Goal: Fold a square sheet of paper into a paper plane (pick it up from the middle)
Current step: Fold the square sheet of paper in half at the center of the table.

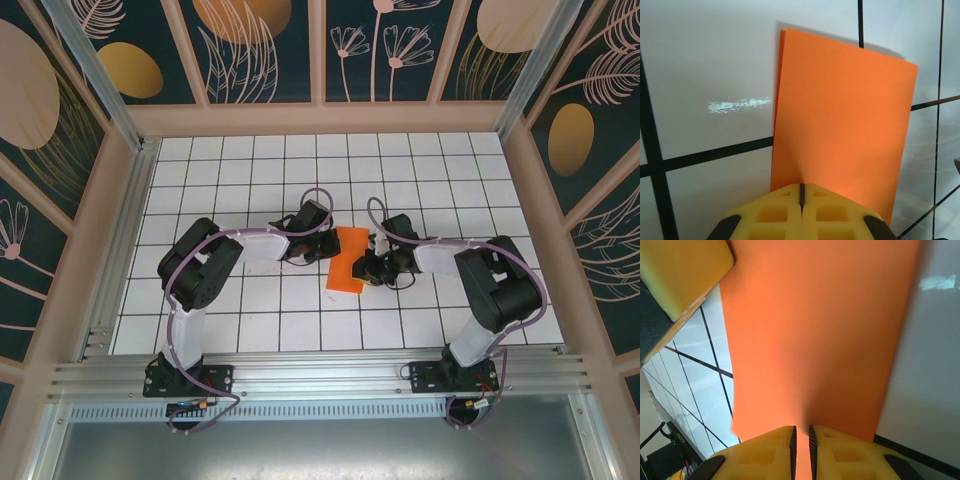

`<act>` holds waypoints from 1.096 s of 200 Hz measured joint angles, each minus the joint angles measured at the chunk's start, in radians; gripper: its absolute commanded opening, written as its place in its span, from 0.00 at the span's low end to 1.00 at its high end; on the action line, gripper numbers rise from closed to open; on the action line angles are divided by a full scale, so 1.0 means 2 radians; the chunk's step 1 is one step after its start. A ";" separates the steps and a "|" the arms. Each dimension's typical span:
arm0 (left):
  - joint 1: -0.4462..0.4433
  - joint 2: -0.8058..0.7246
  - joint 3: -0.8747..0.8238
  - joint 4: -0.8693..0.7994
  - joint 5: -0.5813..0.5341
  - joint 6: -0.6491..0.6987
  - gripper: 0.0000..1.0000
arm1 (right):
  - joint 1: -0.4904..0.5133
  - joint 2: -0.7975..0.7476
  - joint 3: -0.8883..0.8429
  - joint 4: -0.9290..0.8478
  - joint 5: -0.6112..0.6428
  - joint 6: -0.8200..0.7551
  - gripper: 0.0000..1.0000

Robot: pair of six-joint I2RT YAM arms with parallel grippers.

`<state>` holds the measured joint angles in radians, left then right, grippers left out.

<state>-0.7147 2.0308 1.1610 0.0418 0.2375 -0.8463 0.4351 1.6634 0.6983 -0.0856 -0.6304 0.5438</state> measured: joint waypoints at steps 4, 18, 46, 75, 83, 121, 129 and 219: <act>0.000 0.000 0.000 0.000 0.000 0.000 0.01 | 0.000 0.000 0.000 0.000 0.000 -0.002 0.18; 0.000 0.000 -0.001 0.002 0.000 0.000 0.01 | -0.001 0.000 0.000 -0.001 0.000 -0.006 0.18; 0.000 0.000 -0.003 0.005 0.000 -0.002 0.01 | -0.001 -0.012 -0.004 -0.001 -0.004 -0.007 0.18; 0.000 0.000 -0.004 0.007 -0.001 -0.005 0.01 | 0.000 -0.029 -0.019 0.000 -0.016 -0.007 0.17; 0.000 0.000 -0.004 0.008 -0.002 -0.006 0.01 | 0.000 -0.028 -0.027 0.000 -0.018 -0.007 0.17; 0.000 0.000 -0.005 0.010 -0.002 -0.007 0.01 | 0.002 -0.028 -0.039 0.002 -0.020 -0.012 0.17; 0.000 0.000 -0.005 0.010 -0.002 -0.007 0.01 | 0.002 -0.029 -0.039 0.001 -0.018 -0.015 0.17; -0.001 0.000 -0.005 0.011 -0.002 -0.008 0.01 | 0.005 -0.035 -0.038 -0.026 -0.013 -0.021 0.17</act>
<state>-0.7158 2.0300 1.1511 0.0647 0.2329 -0.8616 0.4450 1.5925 0.6220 -0.1379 -0.6556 0.5026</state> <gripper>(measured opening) 0.047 0.170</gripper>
